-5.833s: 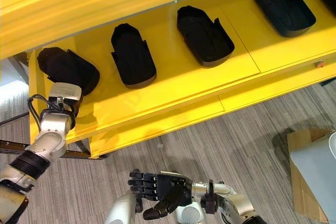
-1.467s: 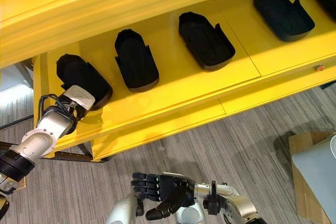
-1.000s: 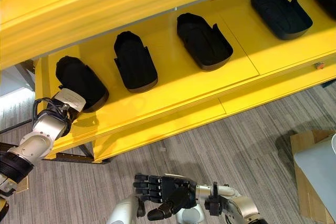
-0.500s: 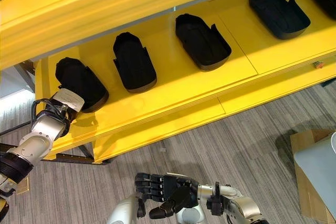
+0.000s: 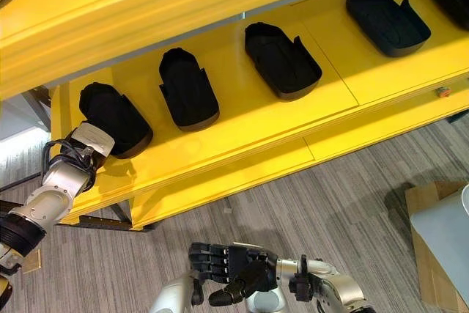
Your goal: Move parts from the plastic box to the shelf.
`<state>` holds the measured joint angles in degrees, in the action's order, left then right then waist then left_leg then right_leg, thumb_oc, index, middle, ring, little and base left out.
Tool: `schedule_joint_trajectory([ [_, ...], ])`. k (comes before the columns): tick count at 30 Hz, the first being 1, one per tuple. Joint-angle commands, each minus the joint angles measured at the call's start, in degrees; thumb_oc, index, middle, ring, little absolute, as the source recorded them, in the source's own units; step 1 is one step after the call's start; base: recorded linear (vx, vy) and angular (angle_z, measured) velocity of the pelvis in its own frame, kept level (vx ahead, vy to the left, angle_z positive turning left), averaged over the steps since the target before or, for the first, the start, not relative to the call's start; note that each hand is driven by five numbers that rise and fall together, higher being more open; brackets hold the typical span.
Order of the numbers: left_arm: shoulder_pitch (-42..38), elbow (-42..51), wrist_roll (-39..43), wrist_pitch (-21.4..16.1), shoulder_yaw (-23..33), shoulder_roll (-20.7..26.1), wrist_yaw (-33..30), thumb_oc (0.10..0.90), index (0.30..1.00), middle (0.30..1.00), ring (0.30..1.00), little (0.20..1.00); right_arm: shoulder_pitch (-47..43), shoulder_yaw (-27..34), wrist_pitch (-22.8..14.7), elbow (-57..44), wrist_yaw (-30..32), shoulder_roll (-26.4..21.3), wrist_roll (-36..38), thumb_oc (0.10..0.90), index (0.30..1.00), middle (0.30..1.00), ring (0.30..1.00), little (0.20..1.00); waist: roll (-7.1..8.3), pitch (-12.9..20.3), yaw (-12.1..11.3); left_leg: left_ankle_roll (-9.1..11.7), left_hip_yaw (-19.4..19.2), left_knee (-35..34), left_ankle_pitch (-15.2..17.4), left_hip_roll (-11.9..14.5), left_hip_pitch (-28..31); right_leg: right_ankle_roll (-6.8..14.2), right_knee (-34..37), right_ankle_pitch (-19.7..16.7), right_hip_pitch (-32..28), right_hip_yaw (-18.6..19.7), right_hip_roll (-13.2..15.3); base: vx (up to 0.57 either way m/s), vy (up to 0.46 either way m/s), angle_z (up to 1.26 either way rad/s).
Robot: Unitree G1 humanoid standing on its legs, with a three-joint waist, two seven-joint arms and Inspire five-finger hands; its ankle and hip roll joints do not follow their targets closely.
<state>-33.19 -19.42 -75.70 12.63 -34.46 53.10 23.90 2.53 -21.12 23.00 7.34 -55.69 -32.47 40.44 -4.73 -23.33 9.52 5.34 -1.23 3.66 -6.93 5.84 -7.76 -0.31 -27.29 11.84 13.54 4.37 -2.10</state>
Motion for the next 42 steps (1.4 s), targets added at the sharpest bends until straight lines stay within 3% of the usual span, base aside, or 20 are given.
schedule_joint_trajectory([
  [1, -2.61, -0.56, -7.64, 2.15, 4.25, 1.56, -3.31, 0.900, 1.000, 1.000, 1.000, 1.000, 1.95, -0.69, -1.58, -5.53, -5.81, 1.98, 0.86, 0.900, 1.000, 1.000, 1.000, 1.000, 1.45, 3.75, 2.00, -3.91, 0.38, 3.73, 5.61, -3.54, 1.42, 1.87, 8.86, -4.57, -4.21, -5.89, 3.26, 0.00, 0.000, 0.00],
  [5, -2.86, -0.94, -11.38, 0.81, 3.09, 1.33, -3.42, 0.900, 1.000, 1.000, 1.000, 1.000, 1.70, -1.00, -1.14, -5.49, -5.74, 2.22, 0.91, 0.900, 1.000, 1.000, 1.000, 1.000, 1.59, 3.92, 1.98, -3.96, 0.38, 3.91, 5.72, -3.62, 1.38, 1.92, 8.87, -4.66, -4.34, -5.88, 3.25, 0.00, 0.000, 0.00],
  [10, -3.62, -1.35, -12.49, 2.88, 2.05, 0.93, -4.42, 0.900, 1.000, 1.000, 1.000, 1.000, 1.44, -1.30, -1.12, -5.46, -5.53, 2.33, 1.01, 0.900, 1.000, 1.000, 1.000, 1.000, 1.65, 3.81, 2.09, -3.95, 0.48, 4.08, 5.74, -3.67, 1.36, 1.89, 8.67, -4.71, -4.28, -5.80, 3.22, 0.00, 0.000, 0.00],
  [12, -3.63, -1.73, -10.48, 7.29, 2.14, 0.70, -6.55, 0.900, 1.000, 1.000, 1.000, 1.000, 1.36, -1.36, -1.14, -5.30, -5.59, 2.44, 1.05, 0.900, 1.000, 1.000, 1.000, 1.000, 1.72, 3.90, 2.06, -3.97, 0.46, 4.00, 5.78, -3.67, 1.46, 1.92, 8.81, -4.74, -4.39, -5.76, 3.20, 0.00, 0.000, 0.00],
  [15, -3.79, -2.41, 0.77, 18.86, 3.27, 0.63, -15.52, 0.900, 1.000, 1.000, 1.000, 1.000, 1.80, -1.33, -1.19, -5.45, -5.71, 2.66, 1.24, 0.900, 1.000, 1.000, 1.000, 1.000, 2.04, 4.10, 1.98, -4.09, 0.52, 4.14, 5.81, -3.65, 1.48, 1.85, 8.97, -4.85, -4.62, -5.55, 3.11, 0.01, -0.035, 0.00],
  [16, -3.82, -2.58, 1.40, 19.68, 3.42, 0.60, -16.07, 0.900, 1.000, 1.000, 1.000, 1.000, 1.81, -1.36, -1.19, -5.46, -5.66, 2.68, 1.32, 0.900, 1.000, 1.000, 1.000, 1.000, 2.07, 4.12, 1.95, -4.09, 0.55, 4.14, 5.80, -3.64, 1.50, 1.84, 8.99, -4.86, -4.65, -5.53, 3.10, 0.00, 0.000, 0.00],
  [17, -3.57, -3.21, 4.87, 22.20, 4.48, 0.41, -19.53, 0.900, 1.000, 1.000, 1.000, 1.000, 2.00, -1.31, -1.40, -5.29, -5.85, 2.71, 1.27, 0.900, 1.000, 1.000, 1.000, 1.000, 2.11, 4.15, 1.90, -4.11, 0.63, 4.20, 5.80, -3.64, 1.50, 1.83, 8.99, -4.84, -4.73, -5.45, 3.06, 0.01, -0.036, -0.01],
  [18, -2.95, -3.93, 10.95, 23.92, 6.04, 0.17, -27.40, 0.900, 1.000, 1.000, 1.000, 1.000, 2.17, -1.36, -1.79, -4.94, -6.28, 2.90, 1.30, 0.900, 1.000, 1.000, 1.000, 1.000, 2.23, 4.26, 1.75, -4.12, 0.65, 4.20, 5.73, -3.54, 1.51, 1.79, 9.04, -4.85, -4.81, -5.33, 2.99, 0.01, -0.048, -0.01],
  [21, -2.18, -6.03, 17.75, 18.73, 8.34, -0.05, -39.92, 0.900, 1.000, 1.000, 1.000, 1.000, 2.44, -1.27, -1.93, -5.38, -6.34, 3.33, 1.39, 0.900, 1.000, 1.000, 1.000, 1.000, 2.64, 4.09, 1.45, -4.12, 0.80, 4.36, 5.62, -3.30, 1.16, 1.72, 8.93, -4.92, -4.74, -5.18, 2.76, -0.01, -0.046, 0.00],
  [26, -2.42, -3.94, 20.06, 17.77, 9.06, -0.77, -42.67, 0.900, 1.000, 1.000, 1.000, 1.000, 2.25, -1.71, -2.57, -5.79, -5.56, 4.02, 1.94, 0.900, 1.000, 1.000, 1.000, 1.000, 3.20, 3.58, 0.96, -4.28, 1.32, 4.47, 5.69, -3.28, 0.63, 1.74, 9.02, -5.14, -4.42, -5.22, 2.54, -0.04, -0.044, 0.01],
  [28, -2.63, -3.80, 20.77, 17.35, 9.36, -1.26, -42.45, 0.900, 1.000, 1.000, 1.000, 1.000, 2.17, -1.85, -2.69, -5.85, -5.34, 4.19, 2.24, 0.900, 1.000, 1.000, 1.000, 1.000, 3.44, 3.48, 0.84, -4.37, 1.48, 4.53, 5.72, -3.26, 0.45, 1.76, 9.18, -5.24, -4.40, -5.18, 2.42, -0.03, -0.040, 0.00],
  [36, -6.43, -4.30, 13.86, 8.70, 4.30, -0.94, -36.86, 0.900, 1.000, 1.000, 1.000, 1.000, 1.01, -2.77, -3.53, -5.76, -4.35, 4.41, 3.41, 0.900, 1.000, 1.000, 1.000, 1.000, 4.28, 2.93, 0.86, -4.58, 1.33, 5.06, 6.04, -3.11, -0.40, 1.94, 9.66, -5.94, -3.93, -5.00, 2.18, -0.03, -0.023, 0.00],
  [42, -8.50, -3.61, 10.31, 5.51, 0.95, 0.09, -32.74, 0.900, 1.000, 1.000, 1.000, 1.000, 0.28, -3.23, -4.26, -4.75, -4.15, 4.30, 3.63, 0.900, 1.000, 1.000, 1.000, 1.000, 4.20, 2.74, 1.00, -4.62, 1.20, 5.29, 6.24, -3.21, -0.54, 2.00, 9.94, -6.20, -3.86, -4.85, 2.28, -0.01, -0.001, 0.00],
])
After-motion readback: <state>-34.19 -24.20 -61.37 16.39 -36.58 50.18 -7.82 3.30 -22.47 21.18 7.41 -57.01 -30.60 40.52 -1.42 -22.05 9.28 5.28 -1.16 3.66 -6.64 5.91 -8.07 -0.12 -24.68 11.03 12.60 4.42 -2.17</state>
